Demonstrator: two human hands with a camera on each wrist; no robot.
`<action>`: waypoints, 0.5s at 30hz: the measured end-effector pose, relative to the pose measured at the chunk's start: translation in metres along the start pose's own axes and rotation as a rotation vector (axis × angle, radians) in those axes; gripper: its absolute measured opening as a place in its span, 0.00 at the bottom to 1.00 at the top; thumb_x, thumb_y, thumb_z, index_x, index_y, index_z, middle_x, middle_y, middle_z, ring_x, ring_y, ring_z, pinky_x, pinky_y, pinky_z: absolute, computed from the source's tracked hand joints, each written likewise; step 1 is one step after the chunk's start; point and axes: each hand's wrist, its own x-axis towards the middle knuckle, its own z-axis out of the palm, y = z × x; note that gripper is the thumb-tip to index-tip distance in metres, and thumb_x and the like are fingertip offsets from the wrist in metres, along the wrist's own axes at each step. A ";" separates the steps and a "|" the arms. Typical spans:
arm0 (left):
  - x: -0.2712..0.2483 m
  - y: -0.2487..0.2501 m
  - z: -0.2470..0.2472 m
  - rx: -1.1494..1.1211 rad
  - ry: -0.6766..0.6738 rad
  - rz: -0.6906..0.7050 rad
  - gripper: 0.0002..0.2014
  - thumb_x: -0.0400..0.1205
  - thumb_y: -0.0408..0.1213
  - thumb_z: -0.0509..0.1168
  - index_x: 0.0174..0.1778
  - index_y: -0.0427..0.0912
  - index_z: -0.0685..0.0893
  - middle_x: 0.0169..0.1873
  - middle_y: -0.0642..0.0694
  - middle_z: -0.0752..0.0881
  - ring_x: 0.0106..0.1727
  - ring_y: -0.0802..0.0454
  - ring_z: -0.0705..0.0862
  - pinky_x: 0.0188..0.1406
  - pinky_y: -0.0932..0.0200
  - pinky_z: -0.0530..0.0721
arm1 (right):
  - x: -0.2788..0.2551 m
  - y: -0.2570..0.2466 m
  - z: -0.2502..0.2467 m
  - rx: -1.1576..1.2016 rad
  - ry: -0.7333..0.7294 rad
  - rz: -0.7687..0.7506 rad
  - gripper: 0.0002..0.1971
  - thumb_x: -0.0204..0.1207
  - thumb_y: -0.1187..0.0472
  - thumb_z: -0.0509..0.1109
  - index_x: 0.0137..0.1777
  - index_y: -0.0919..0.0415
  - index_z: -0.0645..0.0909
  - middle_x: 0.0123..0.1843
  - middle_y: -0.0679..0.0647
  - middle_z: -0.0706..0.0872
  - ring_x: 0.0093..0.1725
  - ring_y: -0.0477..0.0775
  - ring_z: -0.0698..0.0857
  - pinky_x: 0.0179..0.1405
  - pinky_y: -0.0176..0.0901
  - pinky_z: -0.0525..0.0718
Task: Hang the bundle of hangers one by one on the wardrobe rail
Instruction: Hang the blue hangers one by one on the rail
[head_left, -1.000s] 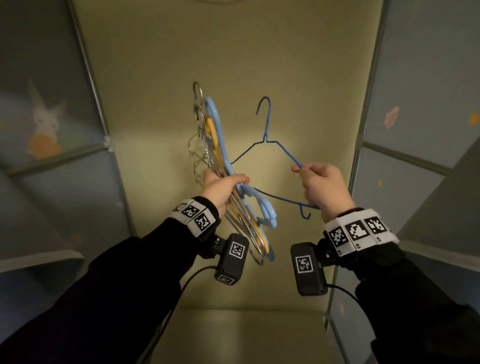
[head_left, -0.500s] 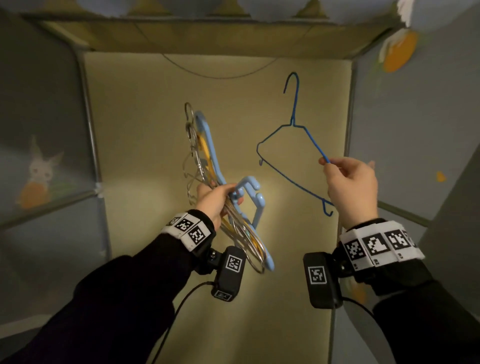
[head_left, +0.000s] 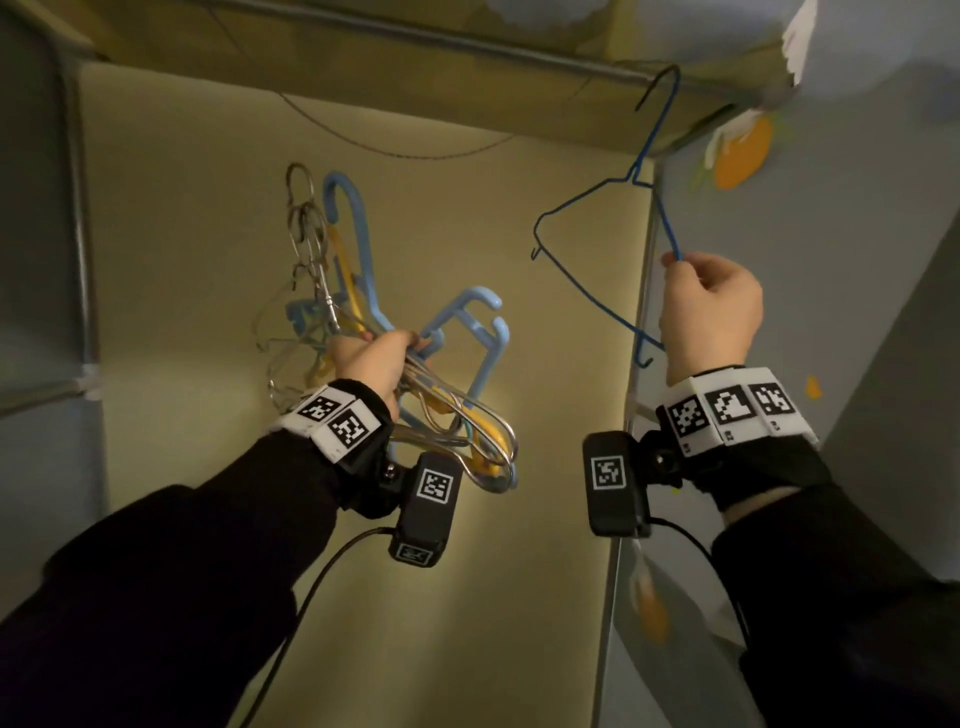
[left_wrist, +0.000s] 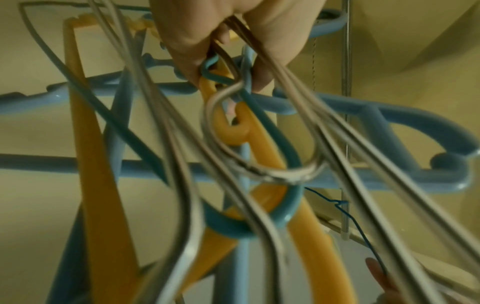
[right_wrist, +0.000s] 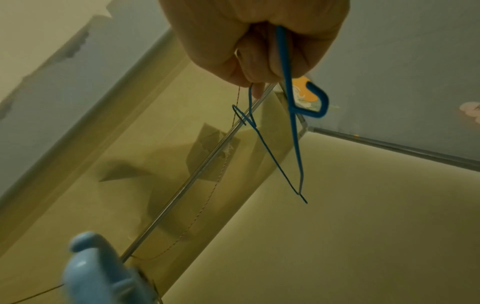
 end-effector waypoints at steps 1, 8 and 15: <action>0.000 0.001 0.003 0.002 -0.018 0.009 0.18 0.72 0.25 0.69 0.51 0.40 0.68 0.44 0.36 0.83 0.29 0.49 0.82 0.21 0.60 0.81 | 0.005 -0.002 0.002 -0.012 0.009 -0.005 0.19 0.71 0.57 0.60 0.56 0.61 0.85 0.41 0.56 0.83 0.42 0.57 0.83 0.46 0.50 0.83; -0.004 0.015 0.027 -0.004 -0.102 0.036 0.20 0.72 0.26 0.71 0.53 0.40 0.68 0.40 0.38 0.83 0.28 0.49 0.83 0.24 0.60 0.83 | 0.016 0.011 0.006 -0.048 0.058 -0.041 0.17 0.76 0.63 0.59 0.60 0.63 0.84 0.45 0.52 0.83 0.46 0.46 0.79 0.35 0.26 0.69; -0.001 0.009 0.034 0.031 -0.130 0.059 0.14 0.73 0.26 0.69 0.38 0.43 0.69 0.30 0.42 0.82 0.27 0.49 0.82 0.35 0.52 0.85 | 0.029 0.029 0.007 0.008 0.110 -0.006 0.17 0.75 0.63 0.58 0.58 0.63 0.84 0.44 0.56 0.83 0.42 0.52 0.80 0.36 0.36 0.76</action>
